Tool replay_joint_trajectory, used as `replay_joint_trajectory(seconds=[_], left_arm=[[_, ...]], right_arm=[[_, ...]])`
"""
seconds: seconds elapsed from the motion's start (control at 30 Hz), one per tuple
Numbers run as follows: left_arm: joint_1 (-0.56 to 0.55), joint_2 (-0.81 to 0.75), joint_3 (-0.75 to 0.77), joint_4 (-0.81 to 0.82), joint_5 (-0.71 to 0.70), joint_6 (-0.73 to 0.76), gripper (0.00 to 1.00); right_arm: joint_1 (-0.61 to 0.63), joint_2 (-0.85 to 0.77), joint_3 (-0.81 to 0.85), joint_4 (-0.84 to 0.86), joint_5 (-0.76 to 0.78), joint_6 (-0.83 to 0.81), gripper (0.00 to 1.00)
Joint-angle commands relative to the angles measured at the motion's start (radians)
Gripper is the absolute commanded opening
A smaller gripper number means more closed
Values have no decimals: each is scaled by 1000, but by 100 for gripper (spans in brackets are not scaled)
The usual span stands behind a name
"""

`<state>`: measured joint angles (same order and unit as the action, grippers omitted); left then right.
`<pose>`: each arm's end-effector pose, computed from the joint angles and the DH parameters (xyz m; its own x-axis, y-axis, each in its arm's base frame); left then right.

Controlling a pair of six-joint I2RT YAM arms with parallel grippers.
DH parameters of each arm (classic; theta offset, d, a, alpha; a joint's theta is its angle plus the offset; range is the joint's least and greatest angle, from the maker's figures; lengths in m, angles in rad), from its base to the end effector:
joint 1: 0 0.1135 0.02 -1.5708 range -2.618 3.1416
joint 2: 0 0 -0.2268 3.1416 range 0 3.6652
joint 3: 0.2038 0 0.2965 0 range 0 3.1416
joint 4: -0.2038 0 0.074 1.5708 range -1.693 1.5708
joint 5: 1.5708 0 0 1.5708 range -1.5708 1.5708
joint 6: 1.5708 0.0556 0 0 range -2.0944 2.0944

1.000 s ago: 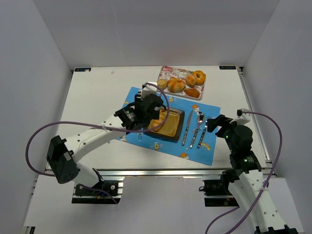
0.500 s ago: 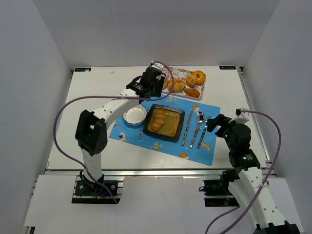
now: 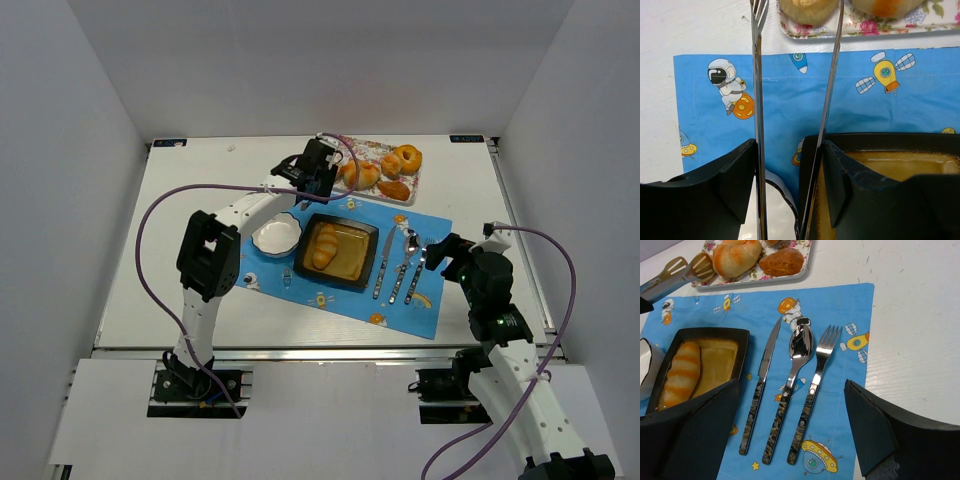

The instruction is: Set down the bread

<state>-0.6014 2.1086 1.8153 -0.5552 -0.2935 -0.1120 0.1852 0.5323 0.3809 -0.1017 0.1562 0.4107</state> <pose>0.4342 -0.2785 0.1863 -0.6577 0.3215 -0.6812 0.3124 0.9393 0.1418 0.2429 0.0367 0.2119 -0.2392 0.3565 -0.9032 0.0672 0.9340 0.3508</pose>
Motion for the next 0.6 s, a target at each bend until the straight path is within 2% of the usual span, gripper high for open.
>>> replay_joint_trajectory(seconds=[0.0, 0.27, 0.47, 0.57], left_arm=[[14, -36, 33, 14, -1, 9, 64], [18, 19, 81, 9, 28, 9, 63], [18, 53, 133, -23, 31, 8, 55], [18, 50, 136, -25, 30, 8, 55]], right_arm=[[2, 5, 0, 48, 19, -12, 89], [2, 6, -2, 51, 26, -12, 89], [2, 8, -4, 54, 32, -10, 89], [2, 6, -4, 53, 34, -10, 89]])
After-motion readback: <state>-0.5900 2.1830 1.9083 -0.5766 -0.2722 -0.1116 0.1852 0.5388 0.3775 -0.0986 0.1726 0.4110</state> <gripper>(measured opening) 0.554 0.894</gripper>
